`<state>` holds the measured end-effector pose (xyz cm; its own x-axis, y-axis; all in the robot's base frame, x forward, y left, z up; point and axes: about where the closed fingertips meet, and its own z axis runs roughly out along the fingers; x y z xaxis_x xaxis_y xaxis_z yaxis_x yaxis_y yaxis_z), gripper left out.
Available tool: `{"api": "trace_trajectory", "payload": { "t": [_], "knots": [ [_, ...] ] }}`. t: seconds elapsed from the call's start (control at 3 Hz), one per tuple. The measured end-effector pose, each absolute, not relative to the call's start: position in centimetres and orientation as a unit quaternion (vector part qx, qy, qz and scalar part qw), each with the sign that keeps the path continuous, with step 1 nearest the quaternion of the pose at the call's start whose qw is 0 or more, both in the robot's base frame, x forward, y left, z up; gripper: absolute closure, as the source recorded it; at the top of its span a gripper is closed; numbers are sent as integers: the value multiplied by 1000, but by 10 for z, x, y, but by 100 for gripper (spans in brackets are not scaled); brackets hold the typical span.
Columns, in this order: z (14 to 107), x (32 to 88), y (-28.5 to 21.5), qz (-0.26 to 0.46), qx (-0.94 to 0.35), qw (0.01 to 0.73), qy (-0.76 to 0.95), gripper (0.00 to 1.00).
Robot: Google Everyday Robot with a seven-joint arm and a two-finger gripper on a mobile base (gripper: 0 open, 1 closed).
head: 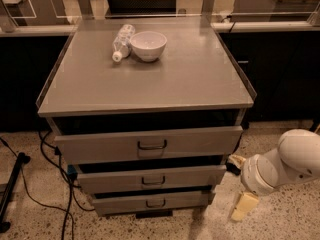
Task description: Open middle drawer
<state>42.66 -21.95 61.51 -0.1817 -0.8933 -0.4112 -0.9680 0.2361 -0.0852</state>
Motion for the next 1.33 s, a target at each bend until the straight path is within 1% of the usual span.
{"api": "trace_trajectory", "payload": {
  "t": [0.67,1.33],
  "knots": [
    [603,427,-224,97,-605,190,767,0],
    [555,439,-226,111,-602,213,762,0]
  ]
}}
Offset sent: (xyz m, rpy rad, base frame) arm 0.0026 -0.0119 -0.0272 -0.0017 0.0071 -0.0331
